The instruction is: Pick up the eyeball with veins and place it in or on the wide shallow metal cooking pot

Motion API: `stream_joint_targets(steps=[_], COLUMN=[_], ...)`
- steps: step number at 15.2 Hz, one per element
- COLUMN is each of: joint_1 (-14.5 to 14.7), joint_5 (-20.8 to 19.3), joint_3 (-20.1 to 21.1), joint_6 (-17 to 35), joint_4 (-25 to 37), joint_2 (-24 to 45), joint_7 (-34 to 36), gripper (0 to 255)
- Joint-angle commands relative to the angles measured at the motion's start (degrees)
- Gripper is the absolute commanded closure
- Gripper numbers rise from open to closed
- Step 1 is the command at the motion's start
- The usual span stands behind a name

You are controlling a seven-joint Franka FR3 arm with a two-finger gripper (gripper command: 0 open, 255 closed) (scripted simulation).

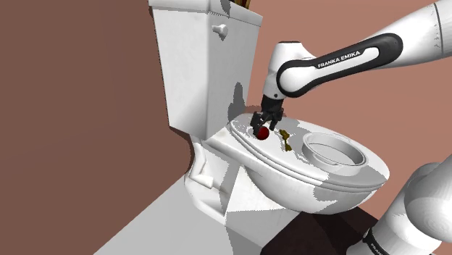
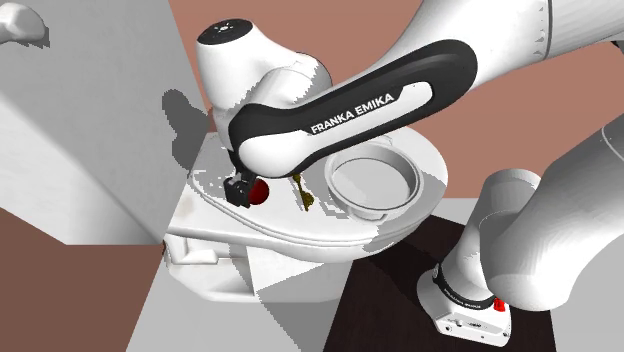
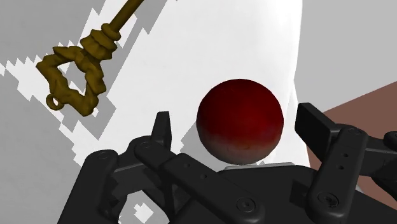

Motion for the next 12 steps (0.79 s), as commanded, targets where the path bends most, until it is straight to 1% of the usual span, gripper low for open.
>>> stream_joint_targets(steps=[1, 5, 6, 12], joint_1=[-0.01, -0.01, -0.01, -0.01], joint_5=[-0.02, -0.01, -0.01, -0.01], joint_3=[-0.01, -0.01, -0.01, -0.01], joint_6=[0.15, 0.14, 0.14, 0.14], joint_4=[-0.09, -0.08, -0.08, -0.08], joint_2=[0.05, 0.04, 0.04, 0.04], joint_7=[-0.01, -0.01, -0.01, -0.01], gripper=[0, 0, 255, 255])
